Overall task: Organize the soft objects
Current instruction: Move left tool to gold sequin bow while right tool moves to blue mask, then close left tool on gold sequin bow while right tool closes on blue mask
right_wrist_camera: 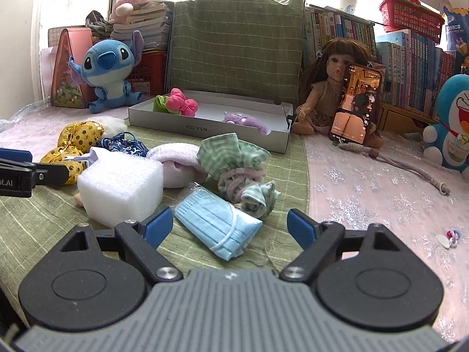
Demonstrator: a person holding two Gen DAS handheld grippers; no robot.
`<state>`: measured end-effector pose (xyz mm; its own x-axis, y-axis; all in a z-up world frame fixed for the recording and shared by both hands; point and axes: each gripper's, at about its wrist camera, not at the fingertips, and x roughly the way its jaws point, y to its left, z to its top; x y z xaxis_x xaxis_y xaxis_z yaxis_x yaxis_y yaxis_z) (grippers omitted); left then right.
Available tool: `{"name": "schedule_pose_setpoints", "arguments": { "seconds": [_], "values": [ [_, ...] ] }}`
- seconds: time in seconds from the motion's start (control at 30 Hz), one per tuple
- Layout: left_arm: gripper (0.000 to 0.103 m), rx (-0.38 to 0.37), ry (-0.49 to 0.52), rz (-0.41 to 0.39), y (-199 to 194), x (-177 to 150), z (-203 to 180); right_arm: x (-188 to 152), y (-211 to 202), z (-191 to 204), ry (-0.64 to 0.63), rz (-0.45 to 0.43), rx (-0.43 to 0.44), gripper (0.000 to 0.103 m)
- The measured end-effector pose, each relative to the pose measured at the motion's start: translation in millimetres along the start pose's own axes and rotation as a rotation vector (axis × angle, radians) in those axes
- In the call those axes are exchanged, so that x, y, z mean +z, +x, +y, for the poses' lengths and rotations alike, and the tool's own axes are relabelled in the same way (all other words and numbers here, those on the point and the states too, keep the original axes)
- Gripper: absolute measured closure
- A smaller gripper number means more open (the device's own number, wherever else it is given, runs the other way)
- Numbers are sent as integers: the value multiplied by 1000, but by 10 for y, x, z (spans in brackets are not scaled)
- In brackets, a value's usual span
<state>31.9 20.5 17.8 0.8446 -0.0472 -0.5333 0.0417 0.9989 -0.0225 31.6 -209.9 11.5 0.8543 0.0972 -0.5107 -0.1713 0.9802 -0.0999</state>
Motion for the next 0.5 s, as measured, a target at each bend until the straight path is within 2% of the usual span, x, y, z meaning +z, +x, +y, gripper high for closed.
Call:
{"name": "schedule_pose_setpoints", "arguments": {
  "seconds": [0.1,0.3,0.5],
  "values": [
    [16,2,-25,3,58,34,37,7,53,20,-13,17,-12,13],
    [16,35,-96,28,245,123,151,24,143,58,-24,48,35,14],
    [16,44,-86,31,368,177,159,45,174,91,-47,46,26,14]
  ]
}}
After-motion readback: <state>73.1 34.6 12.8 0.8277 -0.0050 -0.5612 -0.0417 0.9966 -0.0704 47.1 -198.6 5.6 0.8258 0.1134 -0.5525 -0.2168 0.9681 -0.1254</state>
